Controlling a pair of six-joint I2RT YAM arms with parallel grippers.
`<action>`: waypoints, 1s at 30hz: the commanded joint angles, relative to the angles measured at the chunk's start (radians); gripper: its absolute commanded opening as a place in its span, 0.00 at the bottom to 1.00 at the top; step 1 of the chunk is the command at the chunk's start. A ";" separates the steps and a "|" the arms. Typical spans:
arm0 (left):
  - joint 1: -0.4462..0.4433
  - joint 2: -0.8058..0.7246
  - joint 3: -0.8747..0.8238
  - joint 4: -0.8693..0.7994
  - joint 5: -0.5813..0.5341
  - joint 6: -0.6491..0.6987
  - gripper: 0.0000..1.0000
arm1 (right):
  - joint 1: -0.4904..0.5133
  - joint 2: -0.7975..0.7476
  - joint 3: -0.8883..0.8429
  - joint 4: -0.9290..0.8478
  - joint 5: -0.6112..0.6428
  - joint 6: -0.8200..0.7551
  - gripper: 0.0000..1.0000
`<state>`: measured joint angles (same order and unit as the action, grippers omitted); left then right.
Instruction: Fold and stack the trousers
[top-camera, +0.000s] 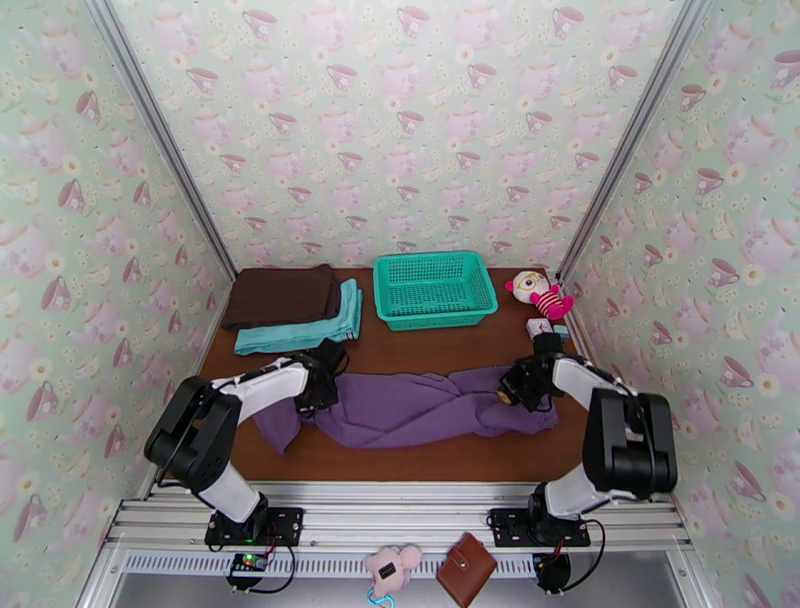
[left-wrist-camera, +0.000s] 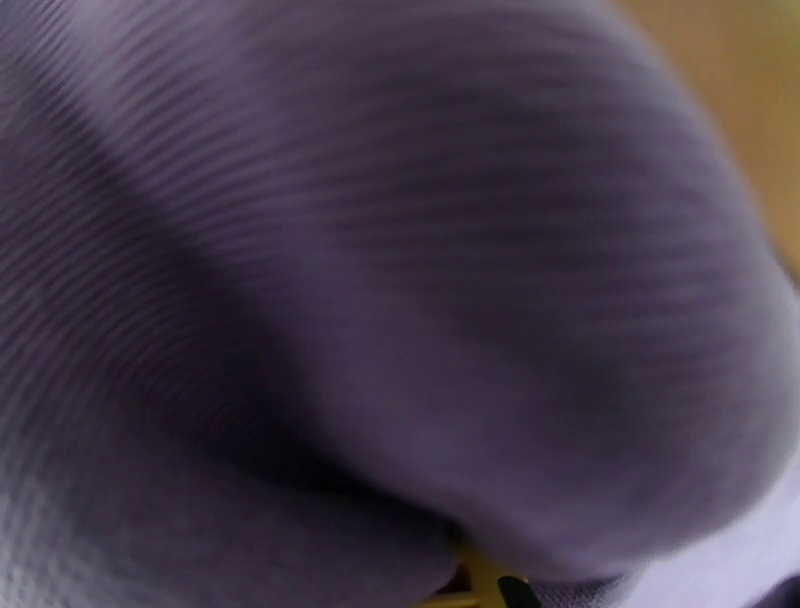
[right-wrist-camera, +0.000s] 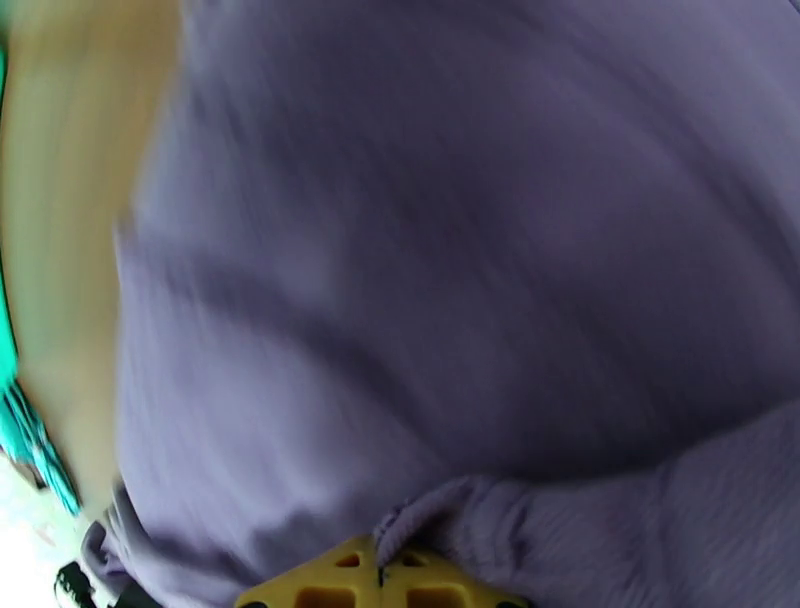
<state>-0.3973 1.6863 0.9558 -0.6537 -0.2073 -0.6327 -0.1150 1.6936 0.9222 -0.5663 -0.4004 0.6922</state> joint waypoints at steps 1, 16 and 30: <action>0.086 0.112 0.013 0.147 0.035 0.036 0.00 | 0.000 0.136 0.135 0.183 0.007 0.005 0.00; 0.229 -0.335 0.410 -0.172 -0.059 0.256 0.00 | 0.016 -0.224 0.517 -0.069 0.037 -0.093 0.00; 0.274 -0.869 -0.185 -0.261 -0.131 0.045 0.04 | -0.006 -0.906 -0.210 -0.295 0.554 -0.022 0.00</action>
<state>-0.1341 0.8921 0.8631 -0.9165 -0.3111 -0.5037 -0.1139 0.9138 0.7670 -0.8089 -0.0578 0.5968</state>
